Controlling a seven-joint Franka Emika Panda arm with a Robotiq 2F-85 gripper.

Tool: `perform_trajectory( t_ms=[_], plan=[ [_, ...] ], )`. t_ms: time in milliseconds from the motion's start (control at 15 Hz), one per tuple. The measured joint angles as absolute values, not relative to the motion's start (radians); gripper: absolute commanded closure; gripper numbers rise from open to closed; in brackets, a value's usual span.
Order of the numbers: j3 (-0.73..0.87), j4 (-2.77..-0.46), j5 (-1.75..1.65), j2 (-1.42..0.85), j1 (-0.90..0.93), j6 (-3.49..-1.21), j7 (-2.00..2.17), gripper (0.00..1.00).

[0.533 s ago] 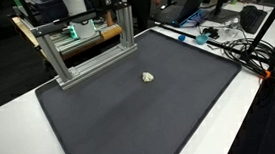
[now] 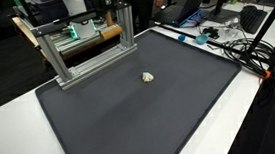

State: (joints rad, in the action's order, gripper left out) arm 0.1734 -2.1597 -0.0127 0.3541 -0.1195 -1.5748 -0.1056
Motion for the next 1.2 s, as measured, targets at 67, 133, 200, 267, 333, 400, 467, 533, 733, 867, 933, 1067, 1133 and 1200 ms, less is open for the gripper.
perform_trajectory(
  t_ms=[67,133,200,267,333,400,467,533,733,867,933,1067,1133,1200],
  plan=[
    [0.153,-2.187,0.001,0.386,-0.114,-1.602,-0.075,0.0],
    [0.132,-2.219,0.008,0.421,-0.108,-1.638,-0.049,0.0],
    [0.109,-2.255,0.007,0.457,-0.103,-1.679,-0.027,0.0],
    [0.085,-2.295,-0.008,0.491,-0.098,-1.723,-0.018,0.0],
    [0.061,-2.34,-0.029,0.523,-0.095,-1.767,-0.014,0.0],
    [0.041,-2.385,-0.044,0.551,-0.09,-1.806,-0.013,0.0],
    [0.028,-2.434,-0.048,0.58,-0.083,-1.844,-0.013,0.0],
    [0.02,-2.479,-0.048,0.606,-0.075,-1.878,-0.013,0.0],
    [0.021,-2.502,-0.048,0.619,-0.07,-1.887,-0.012,0.0],
    [0.022,-2.495,-0.048,0.615,-0.07,-1.887,-0.012,0.0],
    [0.022,-2.495,-0.048,0.615,-0.07,-1.887,-0.012,0.0],
    [0.015,-2.496,-0.047,0.615,-0.068,-1.899,0.007,0.0],
    [0.006,-2.499,-0.046,0.616,-0.066,-1.919,0.03,0.0],
    [-0.006,-2.505,-0.046,0.617,-0.064,-1.947,0.057,0.0]
  ],
)
